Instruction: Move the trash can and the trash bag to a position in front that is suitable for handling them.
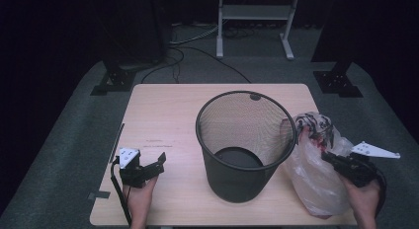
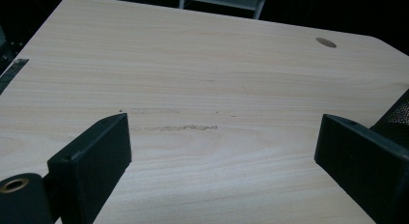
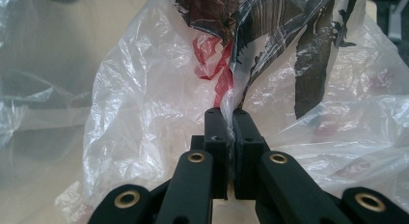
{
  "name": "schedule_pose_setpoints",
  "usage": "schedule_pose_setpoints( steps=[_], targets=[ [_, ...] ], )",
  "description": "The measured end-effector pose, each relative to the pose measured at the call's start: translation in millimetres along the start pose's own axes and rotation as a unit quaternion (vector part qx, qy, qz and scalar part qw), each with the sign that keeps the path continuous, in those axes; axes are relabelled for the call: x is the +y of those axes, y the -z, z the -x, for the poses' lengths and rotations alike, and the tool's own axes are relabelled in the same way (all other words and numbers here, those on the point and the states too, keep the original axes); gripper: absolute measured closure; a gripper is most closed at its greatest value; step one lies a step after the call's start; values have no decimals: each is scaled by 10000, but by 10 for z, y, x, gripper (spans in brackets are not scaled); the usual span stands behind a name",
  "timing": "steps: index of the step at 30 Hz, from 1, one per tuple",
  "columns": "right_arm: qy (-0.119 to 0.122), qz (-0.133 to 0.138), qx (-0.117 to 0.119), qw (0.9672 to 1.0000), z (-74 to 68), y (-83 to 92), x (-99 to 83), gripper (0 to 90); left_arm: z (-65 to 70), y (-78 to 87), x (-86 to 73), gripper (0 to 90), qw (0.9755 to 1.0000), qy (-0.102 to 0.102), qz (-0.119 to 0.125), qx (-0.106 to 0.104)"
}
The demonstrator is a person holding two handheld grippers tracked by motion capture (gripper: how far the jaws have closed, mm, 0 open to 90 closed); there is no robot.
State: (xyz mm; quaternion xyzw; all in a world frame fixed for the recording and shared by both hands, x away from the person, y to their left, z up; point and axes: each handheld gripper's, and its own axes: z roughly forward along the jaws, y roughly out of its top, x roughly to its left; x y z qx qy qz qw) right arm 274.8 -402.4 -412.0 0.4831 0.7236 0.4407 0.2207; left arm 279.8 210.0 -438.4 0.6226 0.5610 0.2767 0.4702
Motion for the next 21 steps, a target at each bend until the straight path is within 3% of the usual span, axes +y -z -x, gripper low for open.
schedule_pose_setpoints(
  steps=[9,13,21],
  targets=[
    [-15,300,238,9993,43,259,183,877,12,-2,1,47,10000,4,3,-2],
    [-44,457,462,9979,107,406,318,877,12,0,2,47,10000,8,10,-1],
    [-1,783,882,9930,213,757,732,877,21,0,4,47,10000,4,21,-9]
  ],
)
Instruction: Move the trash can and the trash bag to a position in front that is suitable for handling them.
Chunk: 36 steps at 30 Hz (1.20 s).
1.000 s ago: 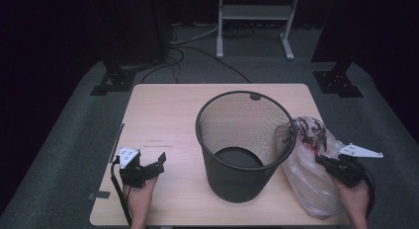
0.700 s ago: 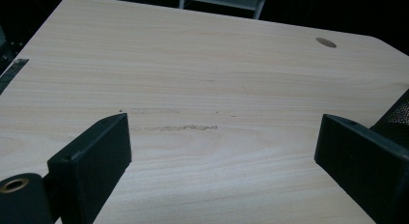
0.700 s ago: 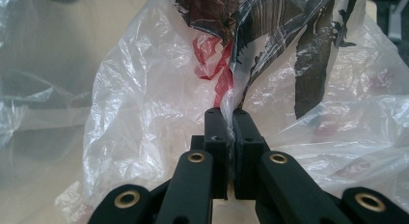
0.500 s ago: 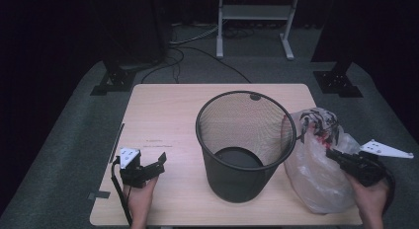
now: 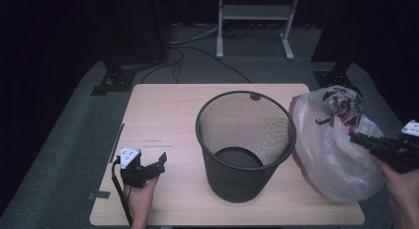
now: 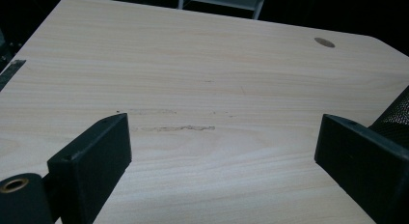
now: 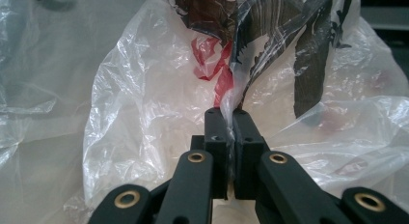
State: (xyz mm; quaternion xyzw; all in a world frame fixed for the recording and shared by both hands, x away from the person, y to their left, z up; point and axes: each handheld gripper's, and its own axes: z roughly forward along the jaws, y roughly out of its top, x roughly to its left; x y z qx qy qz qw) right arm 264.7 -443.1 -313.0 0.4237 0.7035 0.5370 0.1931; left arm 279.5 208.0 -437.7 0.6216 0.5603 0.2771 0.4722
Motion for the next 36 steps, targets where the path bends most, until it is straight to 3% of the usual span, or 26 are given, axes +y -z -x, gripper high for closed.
schedule_pose_setpoints(
  steps=[1,2,5,10,13,14,17,18,20,25,30,32,33,34,35,36],
  targets=[
    [19,84,114,9999,-3,72,134,877,1,0,0,47,10000,3,-1,-1],
    [19,84,114,9999,-3,72,134,877,1,0,0,47,10000,3,-1,-1],
    [139,212,289,9993,-43,175,397,877,6,-5,-3,47,10000,10,-4,-15],
    [303,293,532,9977,-113,228,630,877,10,-4,-1,47,10000,6,5,-15],
    [407,395,863,9947,-222,246,834,877,9,-7,-2,47,10000,7,4,-20],
    [407,395,863,9947,-222,246,834,877,9,-8,-3,47,10000,10,0,-23],
    [488,478,1282,9894,-357,212,1007,877,12,-13,-2,47,10000,17,3,-28],
    [488,478,1282,9894,-357,212,1007,877,12,-13,-2,47,10000,19,1,-29],
    [556,484,1583,9846,-478,146,1119,877,12,-13,-2,47,10000,24,2,-36],
    [760,353,1923,9777,-706,-24,1264,876,9,-7,1,47,10000,23,8,-36],
    [987,67,2188,9707,-961,-291,1377,876,2,-11,2,47,10000,35,14,-47],
    [1010,26,2229,9696,-995,-332,1390,876,0,-9,3,47,10000,37,14,-48],
    [1064,-112,2350,9661,-1096,-459,1426,876,-3,-7,4,47,10000,49,20,-44],
    [1064,-112,2350,9661,-1096,-459,1426,876,-3,-7,4,47,10000,49,20,-44],
    [1187,-257,2389,9634,-1190,-574,1454,876,-5,-5,5,47,10000,56,22,-44],
    [1187,-257,2389,9634,-1190,-574,1454,876,-9,-3,7,47,10000,58,28,-48]
  ],
)
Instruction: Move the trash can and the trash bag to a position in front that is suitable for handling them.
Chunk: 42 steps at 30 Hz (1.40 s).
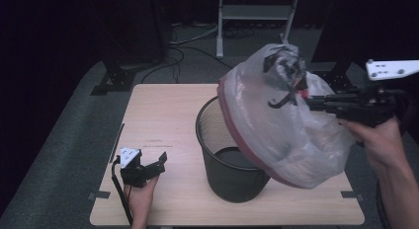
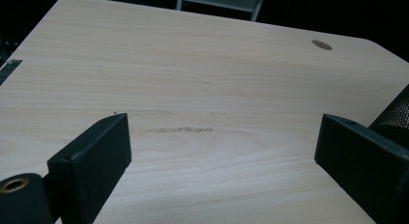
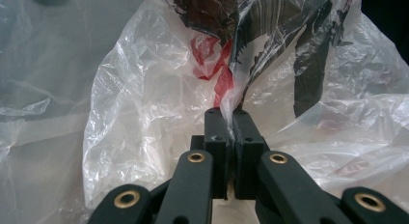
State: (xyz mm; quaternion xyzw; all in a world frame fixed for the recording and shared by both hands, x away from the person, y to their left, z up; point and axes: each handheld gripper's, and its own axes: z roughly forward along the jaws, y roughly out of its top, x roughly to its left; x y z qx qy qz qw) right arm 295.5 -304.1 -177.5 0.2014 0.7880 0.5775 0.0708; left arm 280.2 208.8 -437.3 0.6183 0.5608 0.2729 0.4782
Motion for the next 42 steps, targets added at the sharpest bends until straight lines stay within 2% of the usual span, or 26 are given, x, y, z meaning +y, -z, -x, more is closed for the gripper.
schedule_pose_setpoints(
  steps=[1,2,3,9,17,24,25,27,28,29,31,33,34,35,37,38,39,40,41,42],
  targets=[
    [46,-155,66,9998,-19,-132,40,876,-7,6,3,47,10000,4,7,-3],
    [46,-155,66,9998,-19,-132,40,876,-7,6,3,47,10000,4,7,-3],
    [69,-257,137,9996,-34,-248,71,876,-14,10,5,47,10000,14,19,-1],
    [112,-504,242,9984,-36,-518,124,876,-20,12,9,47,10000,22,24,-7],
    [80,-763,267,9967,-8,-711,146,876,-24,11,11,47,10000,17,14,-15],
    [189,-1131,210,9932,-30,-899,213,876,-21,9,10,47,10000,18,8,-28],
    [253,-1301,148,9911,-41,-957,231,876,-23,9,11,47,10000,15,7,-30],
    [323,-1472,96,9885,-44,-1014,250,876,-27,10,11,47,10000,33,11,-35],
    [323,-1472,96,9885,-44,-1014,250,876,-27,10,11,47,10000,33,11,-35],
    [357,-1628,40,9860,-41,-1075,264,875,-28,10,11,47,10000,41,14,-32],
    [380,-1766,11,9835,-38,-1131,267,875,-31,6,9,47,10000,72,31,-29],
    [449,-1952,-46,9797,-44,-1193,267,875,-34,4,9,47,10000,83,43,-33],
    [449,-1952,-46,9797,-44,-1193,267,875,-34,4,9,47,10000,83,43,-33],
    [495,-2115,-52,9761,-58,-1259,263,874,-37,6,11,47,9999,90,37,-38],
    [585,-2288,-113,9717,-69,-1314,263,874,-38,7,11,47,9999,90,39,-38],
    [585,-2288,-113,9717,-69,-1314,263,874,-39,7,11,47,9999,90,36,-40],
    [640,-2492,-169,9662,-73,-1367,257,872,-40,10,11,47,9999,86,32,-45],
    [640,-2492,-169,9662,-73,-1367,257,872,-40,10,11,47,9999,86,32,-45],
    [673,-2700,-218,9603,-67,-1416,245,865,-41,13,13,47,9999,90,37,-49],
    [737,-2823,-277,9561,-64,-1440,237,846,-41,13,13,47,9999,90,37,-49]
  ],
)
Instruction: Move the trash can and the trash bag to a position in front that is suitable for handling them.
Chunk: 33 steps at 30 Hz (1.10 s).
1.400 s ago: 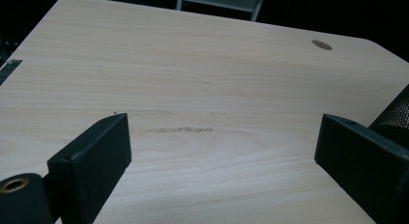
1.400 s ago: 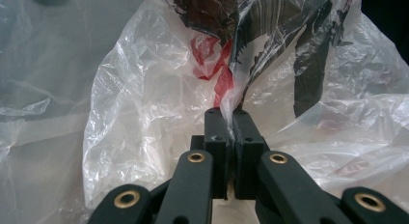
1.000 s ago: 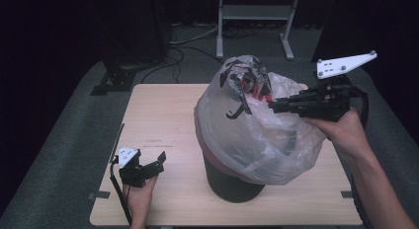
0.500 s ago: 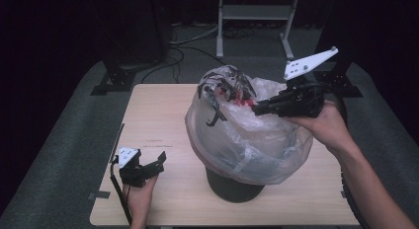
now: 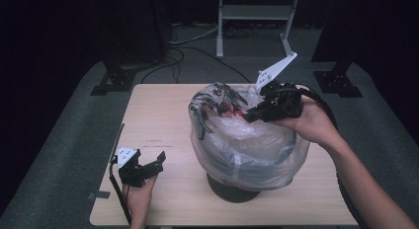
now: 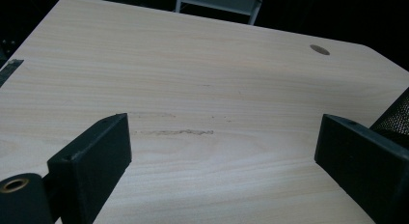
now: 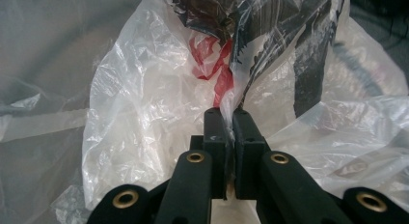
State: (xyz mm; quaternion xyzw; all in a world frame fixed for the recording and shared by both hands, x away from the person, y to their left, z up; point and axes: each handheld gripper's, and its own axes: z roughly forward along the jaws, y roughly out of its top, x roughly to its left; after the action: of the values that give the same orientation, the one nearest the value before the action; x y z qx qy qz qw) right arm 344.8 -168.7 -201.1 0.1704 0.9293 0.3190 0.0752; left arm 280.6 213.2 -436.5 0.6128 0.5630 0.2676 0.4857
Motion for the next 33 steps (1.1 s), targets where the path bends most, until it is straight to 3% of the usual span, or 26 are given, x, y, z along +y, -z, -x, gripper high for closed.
schedule_pose_setpoints(
  steps=[4,5,6,7,12,20,21,26,27,33],
  targets=[
    [-1,-247,-43,9997,1,-46,7,723,-8,5,2,47,10000,9,7,4],
    [-13,-253,22,9997,0,-36,14,632,-9,5,3,47,10000,17,2,0],
    [-13,-253,22,9997,0,-36,14,632,-9,5,3,47,10000,17,2,0],
    [-37,-212,10,9998,-10,-28,37,526,-9,4,2,47,10000,19,6,2],
    [90,-194,-7,9998,-69,-30,148,475,-3,-3,-2,47,10000,12,-11,-9],
    [347,-278,-203,9988,-184,-126,437,605,-10,4,3,47,10000,44,12,-16],
    [372,-250,-245,9987,-199,-159,505,676,-9,6,6,47,10000,34,7,-19],
    [464,-194,-199,9985,-244,-261,608,801,-6,8,7,47,10000,26,8,-29],
    [537,-182,-164,9983,-282,-347,652,844,-5,8,7,47,10000,35,14,-31],
    [697,-441,1,9966,-337,-575,672,881,-14,15,9,47,10000,55,27,-32]
  ],
)
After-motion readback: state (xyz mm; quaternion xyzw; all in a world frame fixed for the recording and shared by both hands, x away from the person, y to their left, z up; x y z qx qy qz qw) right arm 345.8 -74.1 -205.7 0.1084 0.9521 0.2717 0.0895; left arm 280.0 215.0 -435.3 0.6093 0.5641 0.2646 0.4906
